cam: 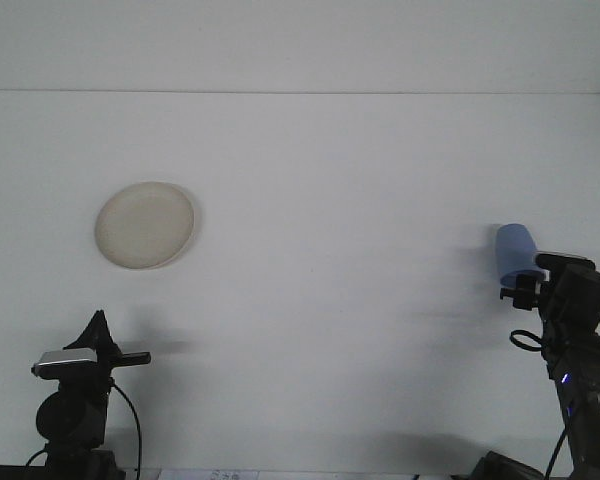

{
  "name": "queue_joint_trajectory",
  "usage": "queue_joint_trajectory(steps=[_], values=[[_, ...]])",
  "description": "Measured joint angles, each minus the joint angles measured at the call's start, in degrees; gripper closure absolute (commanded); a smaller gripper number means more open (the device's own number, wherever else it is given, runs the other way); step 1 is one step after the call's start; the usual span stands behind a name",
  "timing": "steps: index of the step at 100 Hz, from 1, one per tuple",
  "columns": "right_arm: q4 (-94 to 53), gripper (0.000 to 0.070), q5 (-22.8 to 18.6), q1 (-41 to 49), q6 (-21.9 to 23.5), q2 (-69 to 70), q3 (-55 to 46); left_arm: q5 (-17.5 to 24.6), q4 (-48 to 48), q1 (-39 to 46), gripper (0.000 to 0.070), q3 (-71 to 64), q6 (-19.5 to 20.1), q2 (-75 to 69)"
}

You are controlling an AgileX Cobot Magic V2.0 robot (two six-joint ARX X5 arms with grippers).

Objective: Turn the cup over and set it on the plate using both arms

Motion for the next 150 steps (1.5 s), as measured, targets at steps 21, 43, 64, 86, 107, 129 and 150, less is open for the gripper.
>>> queue_joint_trajectory(steps=[21, 43, 64, 86, 107, 129, 150], values=[[11.34, 0.0285, -4.28, -0.98, -1.27, 7.58, 0.0, 0.0, 0.0, 0.0, 0.0685, 0.0, 0.0, 0.0], [23.82, 0.0521, -12.09, -1.11, -1.44, 14.05, 0.0, 0.0, 0.0, 0.0, 0.0685, 0.0, 0.0, 0.0], [32.46, 0.07, -14.27, -1.09, 0.22, 16.26, 0.0, 0.0, 0.0, 0.0, 0.0685, 0.0, 0.0, 0.0], [33.99, 0.07, -14.34, -1.03, 5.6, 14.51, 0.0, 0.0, 0.0, 0.0, 0.0685, 0.0, 0.0, 0.0], [20.76, 0.07, -13.73, 2.78, 12.17, 0.11, 0.68, 0.0, 0.0, 0.0, 0.0685, 0.0, -0.02, 0.0], [-13.51, 0.07, -14.21, 13.84, 14.25, -13.18, 14.6, 0.0, 0.0, 0.0, 0.0685, 0.0, 0.0, 0.0], [-42.99, 0.07, -14.34, 30.49, 14.6, -11.37, 30.45, 0.0, -0.02, 0.0, 0.0685, 0.0, 0.0, 0.0]])
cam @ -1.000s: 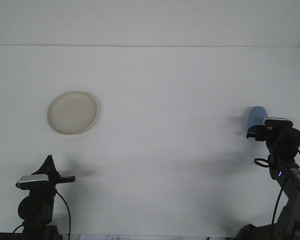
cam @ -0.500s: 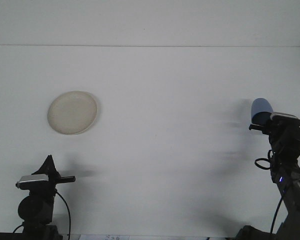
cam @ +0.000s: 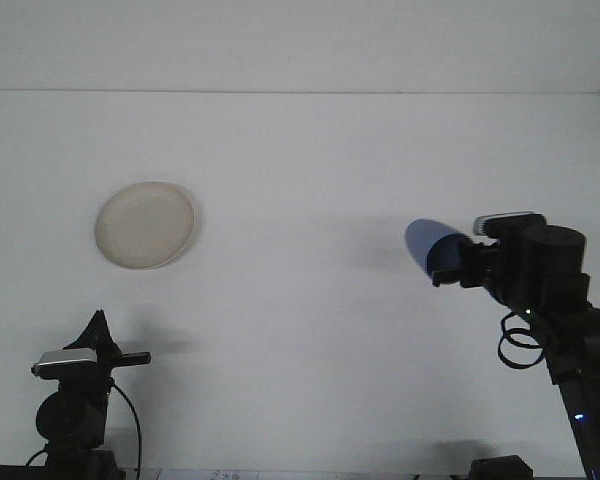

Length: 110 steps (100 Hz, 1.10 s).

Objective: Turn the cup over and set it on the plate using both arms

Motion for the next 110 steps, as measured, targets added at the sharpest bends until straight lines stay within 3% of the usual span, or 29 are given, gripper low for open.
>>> queue_joint_trajectory(steps=[19, 40, 70, 89, 94, 103, 110], values=[[-13.27, 0.07, 0.0, 17.68, 1.16, 7.08, 7.08, 0.0, 0.02, 0.0, 0.0685, 0.0, 0.0, 0.0], [-16.2, 0.07, 0.02, 32.92, 1.57, 18.84, 7.93, 0.0, 0.02, 0.0, 0.0685, 0.0, 0.0, 0.0], [-17.22, 0.07, 0.31, 42.64, 1.55, 30.53, 7.96, 0.0, 0.02, 0.0, 0.0685, 0.0, -0.02, 0.0], [-17.22, 0.0693, 3.13, 44.96, 1.55, 31.89, 8.28, 0.0, 0.02, 0.0, 0.0685, 0.0, -0.02, 0.0], [-17.05, 0.0638, 3.13, 45.16, 1.55, 32.15, 8.28, 0.0, 0.0, 0.0, 0.0685, 0.0, 0.0, 0.0], [-16.2, 0.0368, 3.04, 45.4, 1.55, 32.22, 8.35, 0.0, 0.02, 0.0, 0.0685, 0.0, 0.0, 0.0], [-15.87, 0.0229, 3.02, 45.44, 1.55, 32.22, 8.37, 0.0, 0.0, 0.0, 0.0685, 0.0, 0.0, 0.0]])
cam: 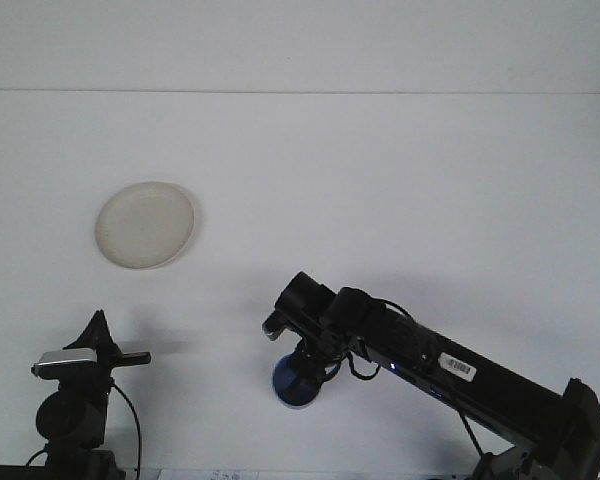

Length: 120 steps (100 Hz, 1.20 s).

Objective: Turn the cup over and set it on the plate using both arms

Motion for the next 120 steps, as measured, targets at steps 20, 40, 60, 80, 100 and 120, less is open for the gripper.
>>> queue_joint_trajectory(steps=[20, 40, 60, 80, 100, 120], values=[[-0.15, 0.0204, 0.02, -0.2, -0.5, -0.09, 0.0, 0.0, 0.02, 0.0, 0.0685, 0.0, -0.02, 0.0], [1.7, 0.0204, 0.11, -1.57, -1.55, -7.58, 0.0, 0.0, 0.02, 0.0, 0.0685, 0.0, 0.0, 0.0], [6.34, 0.0204, 7.04, -2.34, -2.47, -23.5, 0.31, 0.0, 0.02, 0.0, 0.0685, 0.0, 0.0, 0.0], [18.01, 0.0205, 17.35, -2.27, -2.49, -43.43, -8.83, 0.0, 0.02, 0.0, 0.0685, 0.0, 0.0, 0.0], [29.33, 0.0206, 21.73, -2.25, -0.87, -64.94, -28.39, 0.0, 0.02, 0.0, 0.0685, 0.0, -0.02, 0.0], [32.63, 0.0208, 23.56, -2.21, -0.77, -80.5, -39.04, 0.0, 1.03, 0.0, 0.0685, 0.0, -6.01, 0.0]])
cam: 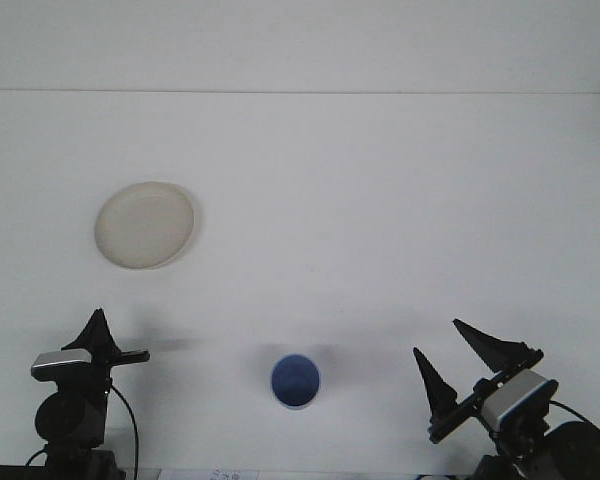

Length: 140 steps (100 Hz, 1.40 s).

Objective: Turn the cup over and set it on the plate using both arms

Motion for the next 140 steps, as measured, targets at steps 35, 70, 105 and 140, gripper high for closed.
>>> queue_joint_trajectory(steps=[35, 70, 105, 140], values=[[-0.9, 0.0208, 0.59, 0.0, 0.17, -3.02, -1.2, 6.36, -1.29, 0.0, 0.0688, 1.14, -18.45, 0.31], [-0.92, 0.0209, 0.59, 0.0, 0.17, -3.02, -1.2, 27.04, -20.17, -0.31, 0.0266, 32.02, -12.83, 22.64], [-0.92, 0.0209, 0.63, 0.0, -0.17, -3.02, -1.2, 40.41, -44.46, -16.41, 0.0266, 61.94, -1.9, 54.03], [-0.92, 0.021, 0.68, 0.0, -0.37, -3.02, -1.2, 28.87, -48.11, -39.06, 0.0264, 68.22, 1.55, 73.79]])
